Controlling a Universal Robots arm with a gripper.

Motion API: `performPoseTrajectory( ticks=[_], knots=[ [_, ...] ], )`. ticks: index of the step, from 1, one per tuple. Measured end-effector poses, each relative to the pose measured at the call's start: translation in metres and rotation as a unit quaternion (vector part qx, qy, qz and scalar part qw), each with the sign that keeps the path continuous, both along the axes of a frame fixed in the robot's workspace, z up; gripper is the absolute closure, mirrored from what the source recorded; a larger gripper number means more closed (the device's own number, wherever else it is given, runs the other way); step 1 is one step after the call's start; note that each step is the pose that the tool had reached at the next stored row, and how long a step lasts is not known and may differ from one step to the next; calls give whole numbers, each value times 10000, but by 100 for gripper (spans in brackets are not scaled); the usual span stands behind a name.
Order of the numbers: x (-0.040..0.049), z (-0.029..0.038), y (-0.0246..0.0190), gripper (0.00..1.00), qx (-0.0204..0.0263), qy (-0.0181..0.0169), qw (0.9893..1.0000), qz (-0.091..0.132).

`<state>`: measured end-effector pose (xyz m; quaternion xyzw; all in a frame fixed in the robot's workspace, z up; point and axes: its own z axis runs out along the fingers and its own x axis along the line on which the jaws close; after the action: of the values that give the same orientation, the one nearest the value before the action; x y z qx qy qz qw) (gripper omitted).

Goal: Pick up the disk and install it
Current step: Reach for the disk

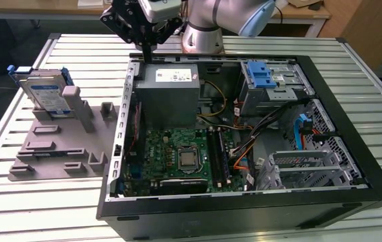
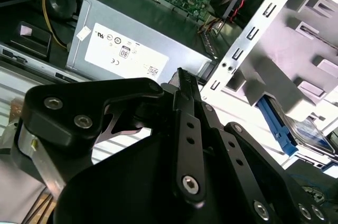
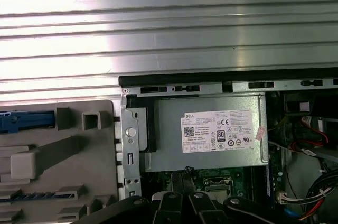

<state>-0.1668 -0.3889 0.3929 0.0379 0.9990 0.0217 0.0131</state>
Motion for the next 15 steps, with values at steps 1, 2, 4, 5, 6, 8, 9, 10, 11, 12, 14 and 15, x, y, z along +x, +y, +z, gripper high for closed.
performPoseTrajectory(
  ticks=[1,2,4,5,6,8,9,10,11,12,14,15],
  knots=[
    [-8,0,4,89,0,0,10000,0],
    [-16,0,8,89,0,0,10000,0],
    [-26,-1,16,89,0,0,10000,0],
    [-27,-1,19,89,0,0,10000,0],
    [-29,-1,19,89,0,0,10000,0],
    [-31,-1,19,89,0,0,10000,1],
    [-31,-1,19,89,0,0,10000,0],
    [-31,-1,20,89,0,0,10000,0],
    [-32,-1,20,89,0,0,10000,0],
    [-32,-1,20,89,0,0,10000,0],
    [-34,-1,20,89,0,0,10000,0],
    [-39,-1,20,89,0,0,10000,-1]
  ],
)
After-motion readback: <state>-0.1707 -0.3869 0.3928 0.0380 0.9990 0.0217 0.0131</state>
